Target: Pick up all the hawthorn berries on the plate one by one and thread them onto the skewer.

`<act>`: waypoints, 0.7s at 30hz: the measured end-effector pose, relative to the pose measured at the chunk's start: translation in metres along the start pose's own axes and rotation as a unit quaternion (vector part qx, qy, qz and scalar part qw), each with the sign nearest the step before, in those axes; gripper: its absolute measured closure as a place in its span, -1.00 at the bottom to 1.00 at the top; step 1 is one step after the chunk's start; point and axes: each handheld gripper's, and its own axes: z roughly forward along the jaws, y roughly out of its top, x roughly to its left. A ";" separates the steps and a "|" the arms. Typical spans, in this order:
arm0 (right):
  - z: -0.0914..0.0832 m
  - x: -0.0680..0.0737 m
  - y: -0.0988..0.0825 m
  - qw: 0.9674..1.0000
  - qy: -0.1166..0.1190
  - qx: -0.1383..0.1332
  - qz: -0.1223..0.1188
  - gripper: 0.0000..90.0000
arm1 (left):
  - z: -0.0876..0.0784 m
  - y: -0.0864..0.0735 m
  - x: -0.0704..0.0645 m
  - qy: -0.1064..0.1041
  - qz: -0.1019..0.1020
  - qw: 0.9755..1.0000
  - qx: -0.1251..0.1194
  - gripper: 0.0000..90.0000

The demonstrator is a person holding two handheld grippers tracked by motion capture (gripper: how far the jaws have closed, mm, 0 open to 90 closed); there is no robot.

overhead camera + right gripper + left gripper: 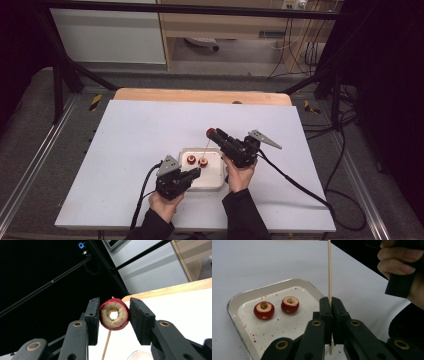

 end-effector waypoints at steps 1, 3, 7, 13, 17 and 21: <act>0.000 0.000 -0.001 1.000 0.000 0.001 0.001 0.38 | 0.000 0.000 0.000 0.001 -0.003 1.000 -0.001 0.96; 0.001 0.001 -0.004 1.000 0.001 0.000 0.000 0.38 | 0.001 0.001 0.000 0.000 -0.010 1.000 -0.001 0.96; 0.000 0.002 -0.006 1.000 0.000 0.004 -0.002 0.38 | 0.002 0.001 0.000 0.001 -0.010 1.000 0.002 0.96; 0.000 0.003 -0.011 1.000 0.004 0.023 -0.003 0.38 | 0.000 0.003 0.002 0.000 -0.016 1.000 -0.005 0.96; 0.000 0.004 -0.017 0.999 0.008 0.032 -0.001 0.38 | 0.001 0.004 0.003 0.002 -0.014 1.000 -0.005 0.96; 0.001 0.005 -0.026 0.998 0.011 0.056 -0.003 0.38 | 0.001 0.008 0.006 0.004 -0.017 1.000 -0.004 0.96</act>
